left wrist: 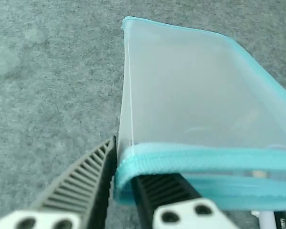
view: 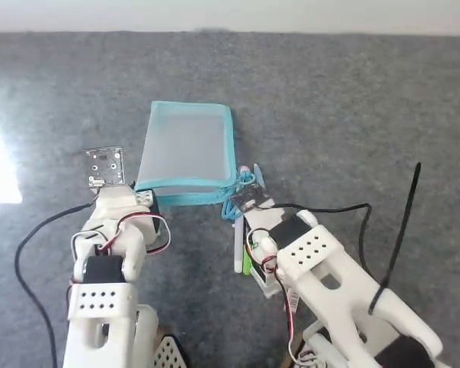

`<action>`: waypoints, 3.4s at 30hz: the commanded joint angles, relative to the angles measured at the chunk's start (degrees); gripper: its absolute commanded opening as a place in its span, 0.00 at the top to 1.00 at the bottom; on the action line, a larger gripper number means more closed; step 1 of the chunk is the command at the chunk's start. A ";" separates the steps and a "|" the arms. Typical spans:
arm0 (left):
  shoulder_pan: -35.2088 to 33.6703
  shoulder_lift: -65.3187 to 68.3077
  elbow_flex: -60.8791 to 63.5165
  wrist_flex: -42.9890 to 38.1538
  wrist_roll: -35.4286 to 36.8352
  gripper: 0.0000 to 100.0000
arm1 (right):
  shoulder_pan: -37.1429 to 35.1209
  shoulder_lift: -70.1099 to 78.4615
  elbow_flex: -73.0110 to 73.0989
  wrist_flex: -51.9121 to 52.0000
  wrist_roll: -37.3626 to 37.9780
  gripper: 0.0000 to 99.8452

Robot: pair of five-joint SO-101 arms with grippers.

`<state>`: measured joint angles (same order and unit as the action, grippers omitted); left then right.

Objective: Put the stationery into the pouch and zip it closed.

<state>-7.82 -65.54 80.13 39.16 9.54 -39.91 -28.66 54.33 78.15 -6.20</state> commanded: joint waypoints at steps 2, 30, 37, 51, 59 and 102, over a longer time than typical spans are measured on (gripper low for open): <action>-0.53 -0.53 -1.19 -1.41 0.53 0.99 | -0.66 7.52 -2.02 -0.75 -2.29 0.71; -0.26 -0.53 -1.19 -1.41 0.44 0.99 | 16.66 -17.36 -0.70 -5.58 28.84 0.99; -0.18 -0.53 -1.01 -1.41 0.44 0.99 | 19.82 -16.31 -12.04 -1.10 31.30 0.99; -0.26 -0.79 -0.92 0.62 0.35 0.99 | 20.88 15.16 -16.79 -20.53 32.18 0.64; -0.18 -0.62 -0.92 0.62 -0.97 0.99 | 20.79 10.33 -12.31 -20.35 28.13 0.61; 4.13 -0.53 -0.31 -1.05 0.88 0.99 | 6.20 -17.10 -32.00 20.26 28.84 0.99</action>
<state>-6.68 -65.54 80.13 39.52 9.10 -24.44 -44.48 30.86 91.78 22.46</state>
